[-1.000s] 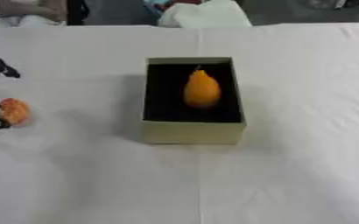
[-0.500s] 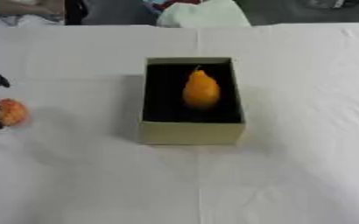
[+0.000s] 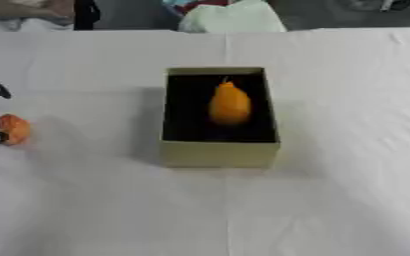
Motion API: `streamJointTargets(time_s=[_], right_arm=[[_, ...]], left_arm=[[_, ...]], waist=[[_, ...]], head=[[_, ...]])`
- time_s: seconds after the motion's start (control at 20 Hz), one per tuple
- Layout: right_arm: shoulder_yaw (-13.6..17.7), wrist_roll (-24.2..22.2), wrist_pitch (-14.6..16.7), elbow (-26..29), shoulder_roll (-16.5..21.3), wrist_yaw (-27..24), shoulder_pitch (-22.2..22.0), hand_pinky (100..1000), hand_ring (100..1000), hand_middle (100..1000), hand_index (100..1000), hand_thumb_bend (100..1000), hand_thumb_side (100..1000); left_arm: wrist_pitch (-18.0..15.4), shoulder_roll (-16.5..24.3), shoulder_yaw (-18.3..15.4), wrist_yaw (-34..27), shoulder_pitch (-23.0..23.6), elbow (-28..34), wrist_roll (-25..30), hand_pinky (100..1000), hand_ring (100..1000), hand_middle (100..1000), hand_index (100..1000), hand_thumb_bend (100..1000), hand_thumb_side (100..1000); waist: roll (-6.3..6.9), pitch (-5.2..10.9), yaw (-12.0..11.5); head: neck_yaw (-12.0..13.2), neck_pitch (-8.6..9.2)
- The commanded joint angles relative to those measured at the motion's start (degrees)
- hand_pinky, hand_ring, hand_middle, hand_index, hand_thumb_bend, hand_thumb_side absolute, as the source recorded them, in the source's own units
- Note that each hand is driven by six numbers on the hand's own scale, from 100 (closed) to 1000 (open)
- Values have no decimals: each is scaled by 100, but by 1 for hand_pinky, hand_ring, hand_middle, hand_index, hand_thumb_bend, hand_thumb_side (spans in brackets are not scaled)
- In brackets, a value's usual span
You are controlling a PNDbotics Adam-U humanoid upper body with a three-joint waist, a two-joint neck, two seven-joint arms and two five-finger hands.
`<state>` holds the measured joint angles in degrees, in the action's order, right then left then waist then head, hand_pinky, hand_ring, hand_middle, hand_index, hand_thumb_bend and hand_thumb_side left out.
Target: Pick up objects on the table and place them in the box.
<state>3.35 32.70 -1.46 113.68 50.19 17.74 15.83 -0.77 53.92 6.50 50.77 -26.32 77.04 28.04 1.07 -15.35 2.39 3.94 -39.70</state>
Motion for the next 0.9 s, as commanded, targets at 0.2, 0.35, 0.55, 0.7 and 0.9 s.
streamJointTargets(time_s=[0.2, 0.35, 0.55, 0.7, 0.9], right_arm=[[87, 34, 14, 91, 118, -24, 27, 792, 775, 772, 812, 129, 1000], [94, 53, 20, 91, 111, -32, 20, 792, 775, 771, 812, 128, 1000], [96, 69, 28, 91, 98, -43, 13, 792, 774, 770, 812, 126, 1000], [101, 83, 39, 91, 91, -47, 6, 792, 773, 768, 812, 126, 1000], [112, 106, 45, 91, 86, -51, -18, 792, 772, 767, 812, 126, 1000]], left_arm=[[-119, 73, 4, 134, -127, -220, 90, 766, 786, 780, 847, 498, 221], [-164, 47, 3, 140, -148, -291, 179, 744, 767, 767, 837, 502, 214], [-193, 7, 21, 194, -180, -382, 178, 696, 721, 725, 807, 488, 207], [-218, -21, 52, 308, -199, -458, 135, 641, 650, 649, 755, 471, 200], [-270, -31, 53, 337, -187, -409, -9, 557, 546, 545, 681, 450, 173]], waist=[[-3, 52, 22], [-1, 47, 25], [-2, 44, 32], [-5, 40, 41], [-6, 39, 41]], head=[[3, 45], [-3, 39], [-7, 55], [-9, 64], [-30, 50]])
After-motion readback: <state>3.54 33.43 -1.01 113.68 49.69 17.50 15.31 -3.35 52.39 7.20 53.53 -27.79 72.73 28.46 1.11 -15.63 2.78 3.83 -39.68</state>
